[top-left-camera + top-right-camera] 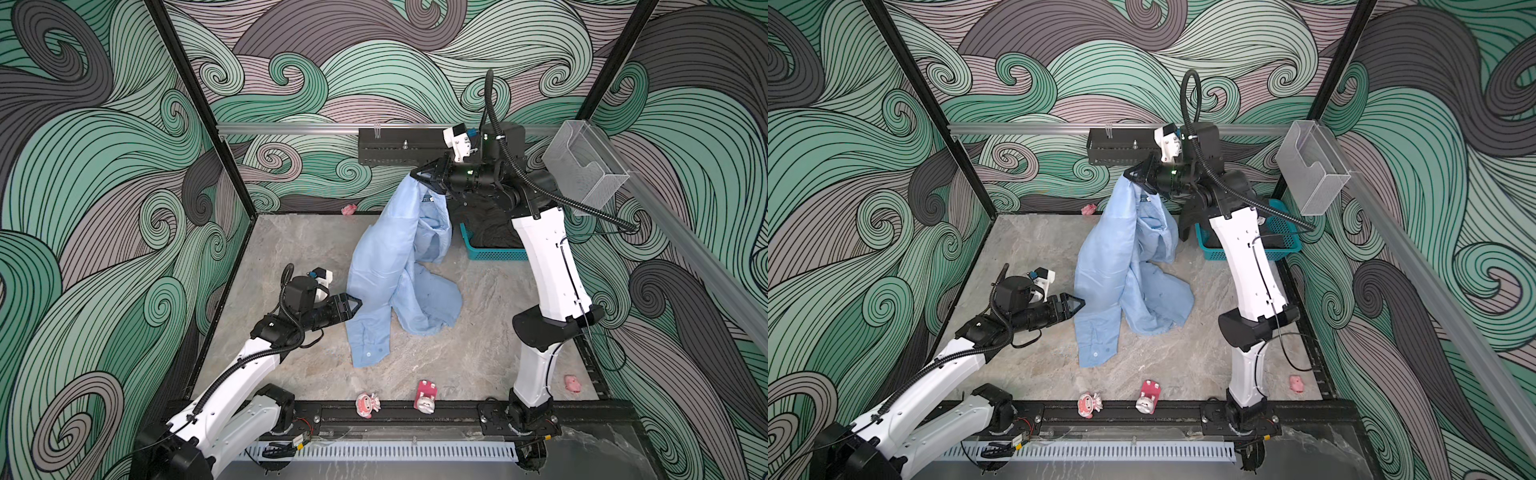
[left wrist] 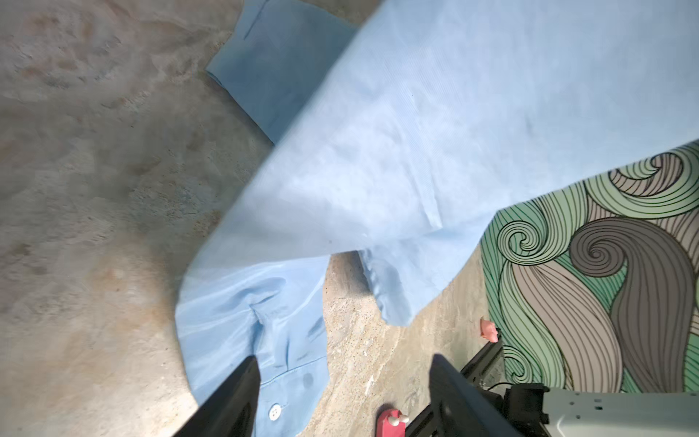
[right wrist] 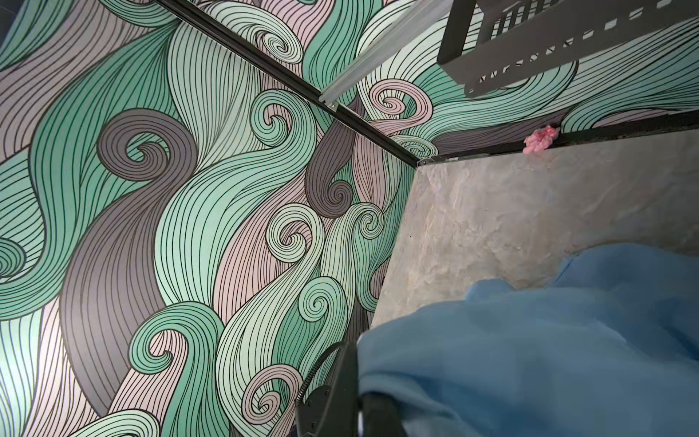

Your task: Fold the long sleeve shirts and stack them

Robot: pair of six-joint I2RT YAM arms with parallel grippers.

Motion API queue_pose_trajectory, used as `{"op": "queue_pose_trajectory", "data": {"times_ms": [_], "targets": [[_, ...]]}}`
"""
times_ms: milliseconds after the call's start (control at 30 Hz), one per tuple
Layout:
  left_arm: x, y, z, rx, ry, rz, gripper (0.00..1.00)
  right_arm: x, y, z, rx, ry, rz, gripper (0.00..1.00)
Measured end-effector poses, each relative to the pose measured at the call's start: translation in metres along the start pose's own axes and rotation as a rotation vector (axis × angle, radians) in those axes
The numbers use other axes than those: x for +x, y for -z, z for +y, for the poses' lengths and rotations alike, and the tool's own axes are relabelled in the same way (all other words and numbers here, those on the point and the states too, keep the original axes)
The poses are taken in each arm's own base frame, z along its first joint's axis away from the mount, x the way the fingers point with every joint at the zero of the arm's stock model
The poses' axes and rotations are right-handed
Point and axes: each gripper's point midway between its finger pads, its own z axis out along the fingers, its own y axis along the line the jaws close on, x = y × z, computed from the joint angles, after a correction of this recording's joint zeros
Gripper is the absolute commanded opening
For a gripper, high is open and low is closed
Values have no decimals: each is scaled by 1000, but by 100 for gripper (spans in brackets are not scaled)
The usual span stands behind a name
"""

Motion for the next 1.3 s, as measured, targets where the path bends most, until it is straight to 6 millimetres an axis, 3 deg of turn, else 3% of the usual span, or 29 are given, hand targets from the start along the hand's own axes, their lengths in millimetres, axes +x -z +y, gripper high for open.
{"op": "queue_pose_trajectory", "data": {"times_ms": [100, 200, 400, 500, 667, 800, 933, 1100, 1233, 1300], "targets": [[0, -17, -1, 6, 19, 66, 68, 6, 6, -1, 8, 0, 11, 0], [-4, -34, 0, -11, 30, 121, 75, 10, 13, 1, 11, 6, 12, 0], [2, -44, 18, -109, 24, 181, 73, 11, 22, -1, 21, 23, 8, 0], [20, -52, 34, -201, 8, 258, 73, 10, 21, -4, 26, 24, 8, 0], [74, -50, 61, -370, -58, 419, 74, 11, 19, -9, 37, 32, 14, 0], [99, -54, 77, -478, -107, 507, 73, 14, 15, -17, 53, 25, 28, 0], [107, -66, 83, -563, -160, 557, 53, 18, 10, -26, 73, 23, 44, 0], [105, -70, 87, -638, -201, 571, 0, 26, 10, -36, 100, 17, 63, 0], [93, -61, 84, -667, -241, 546, 0, 28, 15, -40, 115, 24, 59, 0], [76, -48, 70, -652, -264, 495, 0, 27, 18, -42, 122, 27, 55, 0]]}}
